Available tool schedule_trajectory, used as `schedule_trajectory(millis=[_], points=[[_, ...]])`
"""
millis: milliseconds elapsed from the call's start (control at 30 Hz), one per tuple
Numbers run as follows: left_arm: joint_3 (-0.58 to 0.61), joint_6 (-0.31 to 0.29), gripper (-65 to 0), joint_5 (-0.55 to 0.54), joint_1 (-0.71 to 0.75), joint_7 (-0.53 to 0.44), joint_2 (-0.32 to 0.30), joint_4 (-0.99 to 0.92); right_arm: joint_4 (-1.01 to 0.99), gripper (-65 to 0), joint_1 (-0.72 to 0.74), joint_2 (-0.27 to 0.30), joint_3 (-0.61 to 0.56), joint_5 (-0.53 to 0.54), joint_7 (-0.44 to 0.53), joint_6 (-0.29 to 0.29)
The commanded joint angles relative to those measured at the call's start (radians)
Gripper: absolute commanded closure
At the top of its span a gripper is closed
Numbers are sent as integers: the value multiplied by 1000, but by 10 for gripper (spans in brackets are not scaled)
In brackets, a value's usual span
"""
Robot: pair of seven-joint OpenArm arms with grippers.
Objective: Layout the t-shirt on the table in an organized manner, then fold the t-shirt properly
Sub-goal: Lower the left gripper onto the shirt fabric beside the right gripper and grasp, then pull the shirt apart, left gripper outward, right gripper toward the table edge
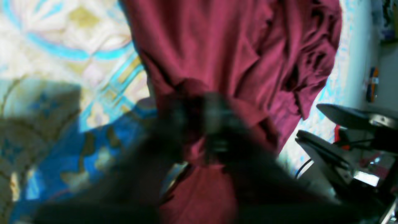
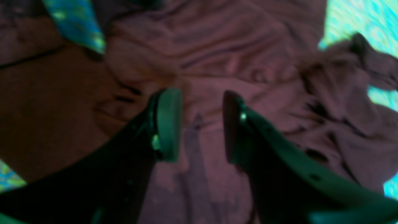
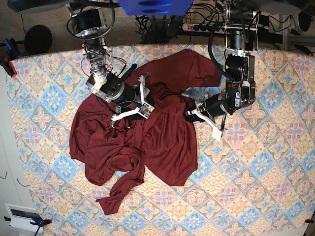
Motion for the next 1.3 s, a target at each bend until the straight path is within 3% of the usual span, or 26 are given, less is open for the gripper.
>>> schedule_trajectory(millis=[0,100,200,467,633,967,1267], points=[[-35,-2,0,-11,-20,-17,-12,13,21,-214,17,-1,7,14,25,-4],[-130,-5,0,-16,-20,-11,-20,19,21,-214,20,-1,25,14,25,-4],[-231,-5,0,-40,-20,-9,-69,53,16,-214,20,-1,45,14,25,-4],[-466,-5,0,-244,39,-8,-279,116,-32,-214,21,-1,49,14,25,-4],[-618,-5,0,-277,108,-9,-353,116,-32,-214,21,-1,103,14,24,-4],[-906,-5,0,-263,180,-17,-380,110,-32,-214,20,-1,200,14,17,-4],[-1109,-5,0,-65,171,-22,-343,110,-50,-218,37,-1,237,16,-26,-4]])
